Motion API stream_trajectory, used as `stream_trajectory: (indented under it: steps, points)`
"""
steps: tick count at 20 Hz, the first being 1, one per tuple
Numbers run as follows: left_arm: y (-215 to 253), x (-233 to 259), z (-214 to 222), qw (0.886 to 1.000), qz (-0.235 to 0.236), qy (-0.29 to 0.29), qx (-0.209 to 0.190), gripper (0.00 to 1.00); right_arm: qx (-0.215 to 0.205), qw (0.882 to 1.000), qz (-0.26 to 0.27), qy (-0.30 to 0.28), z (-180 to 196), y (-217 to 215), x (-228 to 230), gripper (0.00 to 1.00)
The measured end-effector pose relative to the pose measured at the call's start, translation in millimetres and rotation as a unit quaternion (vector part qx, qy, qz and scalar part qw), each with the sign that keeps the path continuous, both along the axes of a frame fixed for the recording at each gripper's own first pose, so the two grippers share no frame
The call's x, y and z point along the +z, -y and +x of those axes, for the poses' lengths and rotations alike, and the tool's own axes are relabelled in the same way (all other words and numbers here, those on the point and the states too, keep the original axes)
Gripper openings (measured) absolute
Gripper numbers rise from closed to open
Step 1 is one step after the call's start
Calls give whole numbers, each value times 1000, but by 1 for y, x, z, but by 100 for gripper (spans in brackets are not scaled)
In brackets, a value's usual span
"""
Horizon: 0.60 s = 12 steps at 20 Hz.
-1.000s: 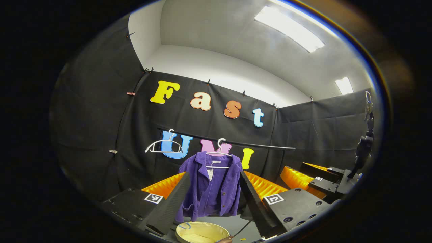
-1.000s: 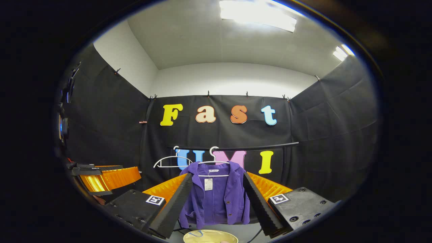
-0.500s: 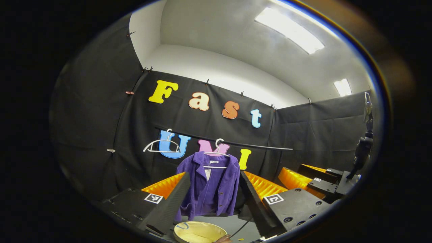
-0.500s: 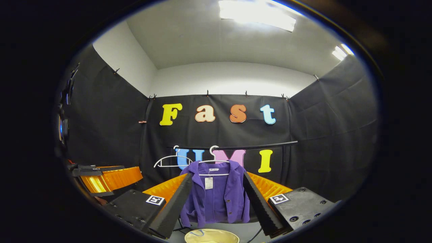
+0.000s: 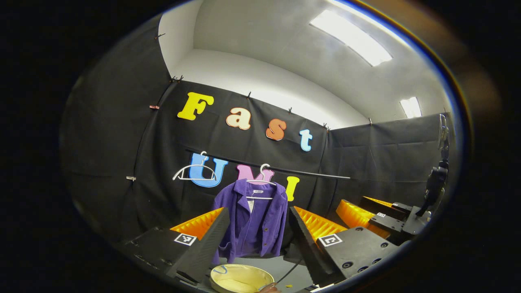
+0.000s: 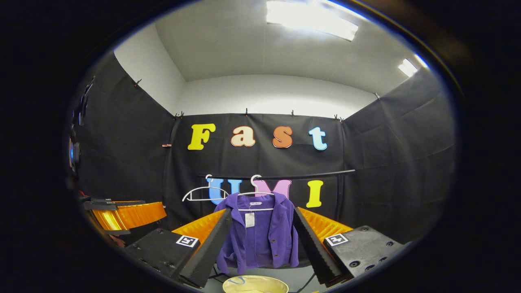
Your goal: Grasp the clothes on the hanger with both hands and then place them into the laundry hamper below.
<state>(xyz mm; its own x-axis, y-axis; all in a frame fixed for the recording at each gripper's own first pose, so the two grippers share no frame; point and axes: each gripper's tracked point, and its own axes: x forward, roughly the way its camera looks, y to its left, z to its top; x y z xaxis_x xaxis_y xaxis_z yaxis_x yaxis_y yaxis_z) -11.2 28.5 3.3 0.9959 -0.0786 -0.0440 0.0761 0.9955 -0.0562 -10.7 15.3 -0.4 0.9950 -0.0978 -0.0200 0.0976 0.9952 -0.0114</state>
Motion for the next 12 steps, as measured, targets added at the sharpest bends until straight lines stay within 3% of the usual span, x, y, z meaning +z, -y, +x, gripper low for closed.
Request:
stream_trajectory:
  steps: [6, 12]
  points:
    - [-4, -14, 28, 1000, 2, -6, -2, 93, -4, 1000, -6, -6, 31, 8, -18, 97]
    - [-13, -39, 117, 1000, 12, -1, 20, 93, 10, 1000, -1, 0, 123, 37, -60, 97]
